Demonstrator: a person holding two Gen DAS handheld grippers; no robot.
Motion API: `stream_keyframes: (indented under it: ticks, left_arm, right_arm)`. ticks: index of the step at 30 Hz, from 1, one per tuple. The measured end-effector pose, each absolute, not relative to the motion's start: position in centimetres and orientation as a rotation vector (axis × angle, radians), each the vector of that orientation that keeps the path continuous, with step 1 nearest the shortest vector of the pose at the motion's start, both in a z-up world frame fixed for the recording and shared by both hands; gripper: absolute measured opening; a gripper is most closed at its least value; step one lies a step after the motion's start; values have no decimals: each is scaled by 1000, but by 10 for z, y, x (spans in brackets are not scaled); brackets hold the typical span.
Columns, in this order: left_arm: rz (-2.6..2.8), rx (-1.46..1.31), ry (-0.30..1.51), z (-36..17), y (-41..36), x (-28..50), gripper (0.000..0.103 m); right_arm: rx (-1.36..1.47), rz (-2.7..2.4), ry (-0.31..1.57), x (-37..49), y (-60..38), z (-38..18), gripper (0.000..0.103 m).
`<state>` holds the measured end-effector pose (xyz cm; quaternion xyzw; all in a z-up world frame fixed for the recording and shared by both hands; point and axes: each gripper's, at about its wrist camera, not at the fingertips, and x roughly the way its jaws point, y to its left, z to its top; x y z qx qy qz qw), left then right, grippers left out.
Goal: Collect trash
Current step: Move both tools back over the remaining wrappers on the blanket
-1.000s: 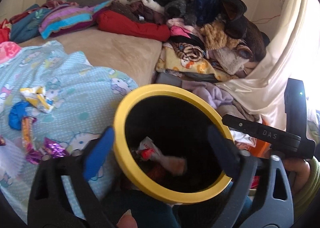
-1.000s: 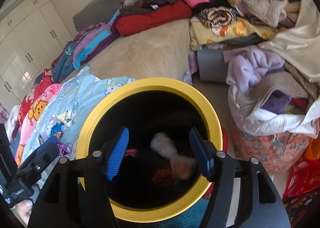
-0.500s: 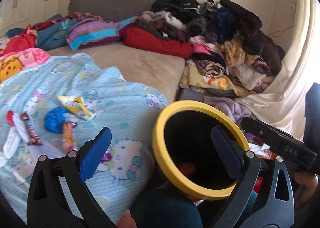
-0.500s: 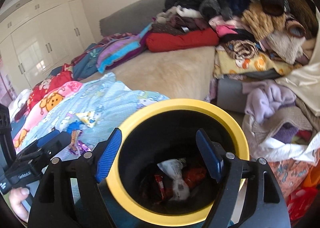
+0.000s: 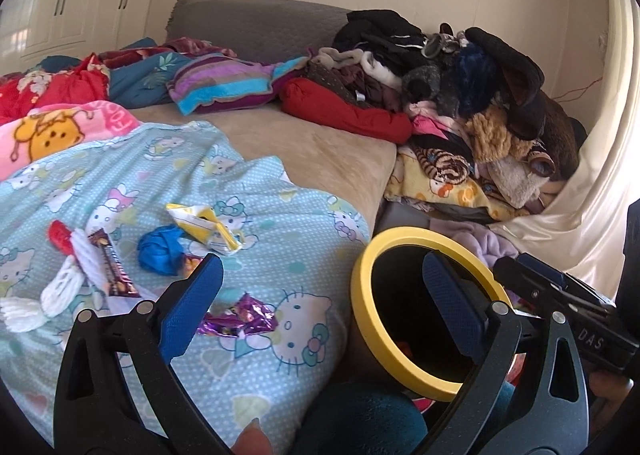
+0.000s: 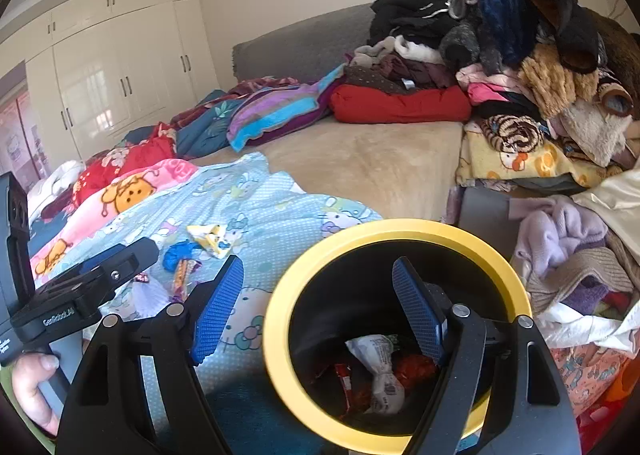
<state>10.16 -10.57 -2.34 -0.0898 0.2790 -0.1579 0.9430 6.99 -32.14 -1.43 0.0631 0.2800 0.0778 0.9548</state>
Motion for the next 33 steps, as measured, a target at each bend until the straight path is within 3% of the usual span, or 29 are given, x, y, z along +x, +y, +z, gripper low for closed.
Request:
stream_keyframes:
  ticks: [6, 9, 33]
  left_arm:
    - [-294, -187, 554, -21, -93, 98, 92]
    - [-276, -190, 544, -20, -85, 96, 92]
    - [-110, -248, 502, -15, -13, 93, 92]
  right_arm:
    - [90, 196, 556, 68, -303, -13, 75]
    - [96, 215, 549, 68, -295, -12, 80]
    - [56, 342, 567, 85, -221, -16, 80]
